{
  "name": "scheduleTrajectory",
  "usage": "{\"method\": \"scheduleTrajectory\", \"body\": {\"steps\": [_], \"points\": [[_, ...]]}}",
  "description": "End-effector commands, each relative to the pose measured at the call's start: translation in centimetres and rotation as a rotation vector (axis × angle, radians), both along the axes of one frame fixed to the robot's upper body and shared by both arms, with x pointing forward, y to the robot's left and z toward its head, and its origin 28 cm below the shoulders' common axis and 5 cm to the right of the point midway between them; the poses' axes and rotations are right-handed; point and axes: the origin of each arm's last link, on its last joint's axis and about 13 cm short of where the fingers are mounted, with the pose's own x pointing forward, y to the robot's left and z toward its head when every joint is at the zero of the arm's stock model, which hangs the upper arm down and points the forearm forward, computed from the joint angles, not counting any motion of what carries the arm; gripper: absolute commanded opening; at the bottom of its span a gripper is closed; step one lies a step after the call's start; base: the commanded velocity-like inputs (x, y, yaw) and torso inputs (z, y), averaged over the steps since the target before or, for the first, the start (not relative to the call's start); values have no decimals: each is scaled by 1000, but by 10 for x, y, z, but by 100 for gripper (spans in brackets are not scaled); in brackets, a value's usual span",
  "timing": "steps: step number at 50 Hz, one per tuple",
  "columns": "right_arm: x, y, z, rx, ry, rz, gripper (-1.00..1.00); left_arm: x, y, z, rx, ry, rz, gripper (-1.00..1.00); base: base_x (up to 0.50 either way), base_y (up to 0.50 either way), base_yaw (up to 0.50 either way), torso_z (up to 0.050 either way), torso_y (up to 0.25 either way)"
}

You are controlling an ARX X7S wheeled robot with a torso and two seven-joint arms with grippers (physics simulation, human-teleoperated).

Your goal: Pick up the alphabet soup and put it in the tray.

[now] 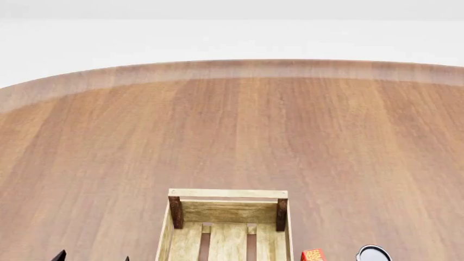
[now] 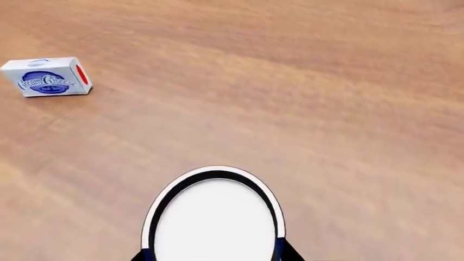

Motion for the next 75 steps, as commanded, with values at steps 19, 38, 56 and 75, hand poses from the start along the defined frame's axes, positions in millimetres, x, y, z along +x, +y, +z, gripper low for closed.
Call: {"method": "scheduleTrajectory", "body": {"steps": [19, 38, 56, 75], "points": [[13, 36, 68, -131, -154, 261, -100, 0, 0, 0, 1, 1, -1, 100, 0, 0, 0, 0, 0], [21, 68, 97, -172, -255, 459, -100, -1, 0, 0, -1, -1, -2, 100, 0, 0, 0, 0, 1], [33, 97, 112, -204, -354, 651, -100, 0, 0, 0, -1, 1, -3, 100, 0, 0, 0, 0, 1], [47, 120, 121, -192, -419, 806, -100, 0, 0, 0, -1, 4, -4, 100, 0, 0, 0, 0, 1]]}}
